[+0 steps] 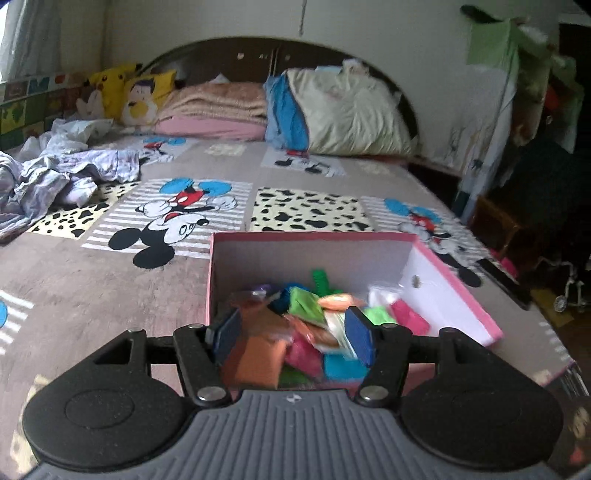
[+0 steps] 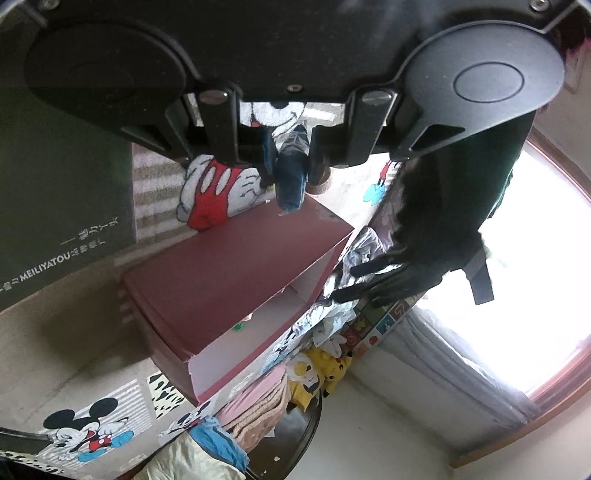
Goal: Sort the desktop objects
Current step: 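Grasp the yellow clay packet with the left tool while the right tool carries the blue packet to the box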
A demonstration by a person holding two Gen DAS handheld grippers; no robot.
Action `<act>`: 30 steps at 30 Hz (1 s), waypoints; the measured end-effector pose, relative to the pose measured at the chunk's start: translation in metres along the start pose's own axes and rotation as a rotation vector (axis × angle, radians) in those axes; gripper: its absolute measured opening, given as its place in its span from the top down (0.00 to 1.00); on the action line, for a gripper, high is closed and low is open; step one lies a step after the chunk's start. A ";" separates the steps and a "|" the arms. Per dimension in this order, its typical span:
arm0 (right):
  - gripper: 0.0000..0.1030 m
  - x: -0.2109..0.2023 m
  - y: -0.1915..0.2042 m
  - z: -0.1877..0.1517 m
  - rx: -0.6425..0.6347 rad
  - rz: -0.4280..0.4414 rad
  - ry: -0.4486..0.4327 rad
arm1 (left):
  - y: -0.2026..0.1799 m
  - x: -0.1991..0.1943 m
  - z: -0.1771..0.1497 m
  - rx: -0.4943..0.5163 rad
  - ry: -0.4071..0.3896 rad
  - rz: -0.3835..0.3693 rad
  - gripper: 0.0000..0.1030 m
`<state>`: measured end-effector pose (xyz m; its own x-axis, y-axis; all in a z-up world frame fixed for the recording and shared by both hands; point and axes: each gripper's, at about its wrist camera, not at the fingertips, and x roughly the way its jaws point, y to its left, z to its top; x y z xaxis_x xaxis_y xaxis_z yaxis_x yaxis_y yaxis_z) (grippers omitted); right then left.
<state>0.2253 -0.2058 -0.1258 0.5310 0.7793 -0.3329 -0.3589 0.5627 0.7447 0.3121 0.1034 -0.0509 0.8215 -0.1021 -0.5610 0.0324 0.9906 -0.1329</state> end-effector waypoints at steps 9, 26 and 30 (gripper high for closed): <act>0.82 -0.011 0.008 0.003 -0.010 -0.007 -0.015 | 0.004 -0.041 -0.057 0.004 -0.009 -0.009 0.41; 0.82 -0.010 0.022 0.048 -0.113 -0.045 -0.058 | -0.012 -0.008 -0.125 -0.057 0.054 0.035 0.41; 0.82 -0.004 0.025 0.061 -0.153 -0.057 -0.060 | -0.019 0.004 -0.128 -0.065 0.066 0.074 0.41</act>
<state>0.2616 -0.2113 -0.0703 0.5974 0.7293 -0.3336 -0.4369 0.6447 0.6272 0.2414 0.0721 -0.1552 0.7807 -0.0373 -0.6238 -0.0652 0.9879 -0.1408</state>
